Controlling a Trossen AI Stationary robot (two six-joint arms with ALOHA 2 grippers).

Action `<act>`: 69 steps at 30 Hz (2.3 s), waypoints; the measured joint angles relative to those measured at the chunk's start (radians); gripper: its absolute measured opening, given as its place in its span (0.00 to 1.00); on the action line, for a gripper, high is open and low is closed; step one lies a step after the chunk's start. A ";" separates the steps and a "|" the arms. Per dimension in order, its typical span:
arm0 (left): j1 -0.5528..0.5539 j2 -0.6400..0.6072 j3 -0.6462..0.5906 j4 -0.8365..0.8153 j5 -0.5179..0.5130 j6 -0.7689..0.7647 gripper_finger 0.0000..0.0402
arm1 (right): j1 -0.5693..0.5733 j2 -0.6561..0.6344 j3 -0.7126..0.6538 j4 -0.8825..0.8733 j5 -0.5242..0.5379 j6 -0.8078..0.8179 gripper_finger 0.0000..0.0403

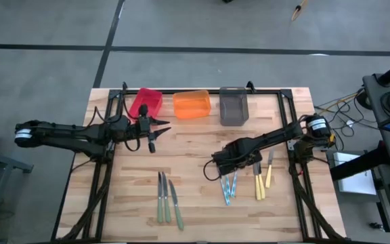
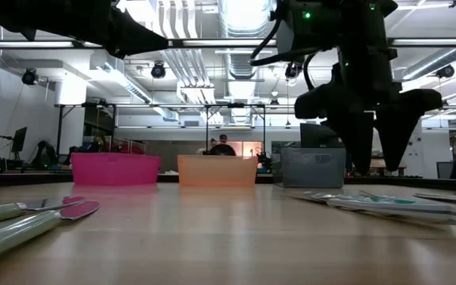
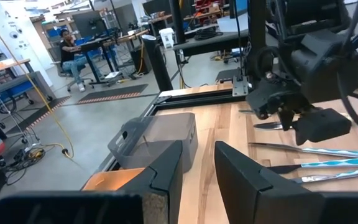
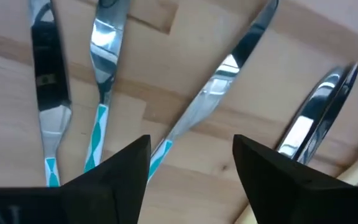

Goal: Sort silverware by color (type)

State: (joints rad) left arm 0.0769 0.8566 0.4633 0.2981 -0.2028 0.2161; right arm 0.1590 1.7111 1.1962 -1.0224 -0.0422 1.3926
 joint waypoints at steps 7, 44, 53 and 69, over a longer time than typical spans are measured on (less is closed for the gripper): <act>0.000 0.000 0.000 0.000 0.000 0.000 0.19 | 0.052 0.000 -0.050 0.125 0.000 0.099 0.47; 0.000 0.000 0.000 0.001 0.001 -0.008 0.19 | 0.074 -0.025 -0.176 0.276 0.021 0.169 0.04; 0.000 0.000 0.000 0.001 0.000 -0.008 0.19 | 0.074 -0.171 -0.176 0.254 0.127 0.158 0.03; 0.000 0.000 0.000 0.009 0.000 -0.008 0.19 | 0.021 -0.293 -0.176 0.385 0.282 0.006 0.03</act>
State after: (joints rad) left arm 0.0765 0.8570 0.4633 0.3069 -0.2024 0.2081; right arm 0.1798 1.4182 1.0200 -0.6378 0.2400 1.3982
